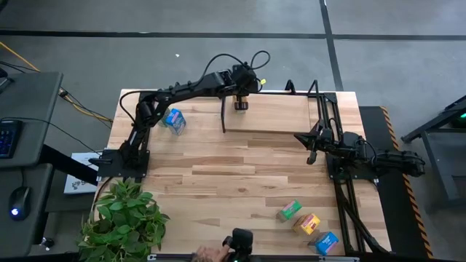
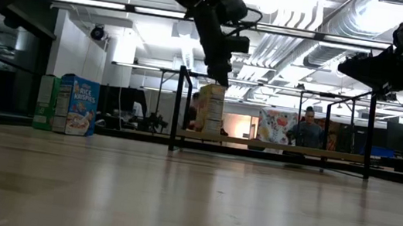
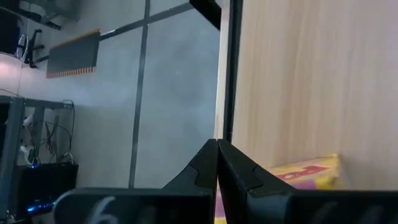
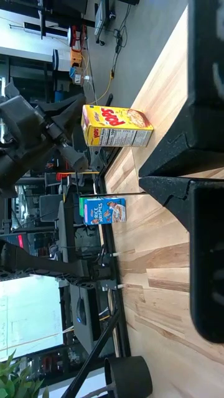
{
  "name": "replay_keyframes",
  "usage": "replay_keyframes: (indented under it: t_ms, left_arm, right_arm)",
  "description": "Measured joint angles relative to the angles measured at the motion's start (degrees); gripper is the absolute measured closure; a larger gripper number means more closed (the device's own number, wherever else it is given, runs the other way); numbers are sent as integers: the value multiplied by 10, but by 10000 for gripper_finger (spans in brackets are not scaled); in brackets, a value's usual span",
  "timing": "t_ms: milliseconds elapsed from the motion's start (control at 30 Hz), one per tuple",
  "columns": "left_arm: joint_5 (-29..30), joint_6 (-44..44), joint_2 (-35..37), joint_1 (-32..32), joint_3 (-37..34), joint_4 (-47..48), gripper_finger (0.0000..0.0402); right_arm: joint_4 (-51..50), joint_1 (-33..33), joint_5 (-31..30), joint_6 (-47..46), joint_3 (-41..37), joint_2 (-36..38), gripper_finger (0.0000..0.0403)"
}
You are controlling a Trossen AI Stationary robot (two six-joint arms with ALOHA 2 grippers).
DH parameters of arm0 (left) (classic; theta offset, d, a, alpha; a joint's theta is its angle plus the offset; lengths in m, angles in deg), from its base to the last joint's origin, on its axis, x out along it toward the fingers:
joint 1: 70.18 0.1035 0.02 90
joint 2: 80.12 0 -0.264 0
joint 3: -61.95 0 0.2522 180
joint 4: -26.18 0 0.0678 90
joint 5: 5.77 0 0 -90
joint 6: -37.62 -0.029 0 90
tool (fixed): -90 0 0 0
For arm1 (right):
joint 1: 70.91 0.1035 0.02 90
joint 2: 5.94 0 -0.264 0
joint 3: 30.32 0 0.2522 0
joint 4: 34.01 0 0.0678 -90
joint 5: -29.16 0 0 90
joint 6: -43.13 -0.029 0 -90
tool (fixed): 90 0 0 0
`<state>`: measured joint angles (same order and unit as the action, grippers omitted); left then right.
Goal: Stack cereal on shelf
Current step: Put the top yellow cereal box on the shelf
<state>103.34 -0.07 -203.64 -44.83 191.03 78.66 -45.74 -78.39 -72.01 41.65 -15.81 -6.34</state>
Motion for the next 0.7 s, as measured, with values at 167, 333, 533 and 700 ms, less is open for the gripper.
replay_keyframes:
  t_ms: [167, 333, 533, 700]
  left_arm:
    - [-21, 32, 20, -11, 1, 8, 401]
    - [-51, 80, 26, -15, 1, 24, 401]
    - [-131, 126, 27, -10, 1, 40, 401]
    - [-130, 140, 27, -10, 1, 30, 401]
  right_arm:
    - [0, 0, 0, 0, 0, 0, 402]
    - [0, 0, 0, 0, 0, 0, 402]
    - [0, 0, 0, 0, 0, 0, 402]
    - [0, 0, 0, 0, 0, 0, 402]
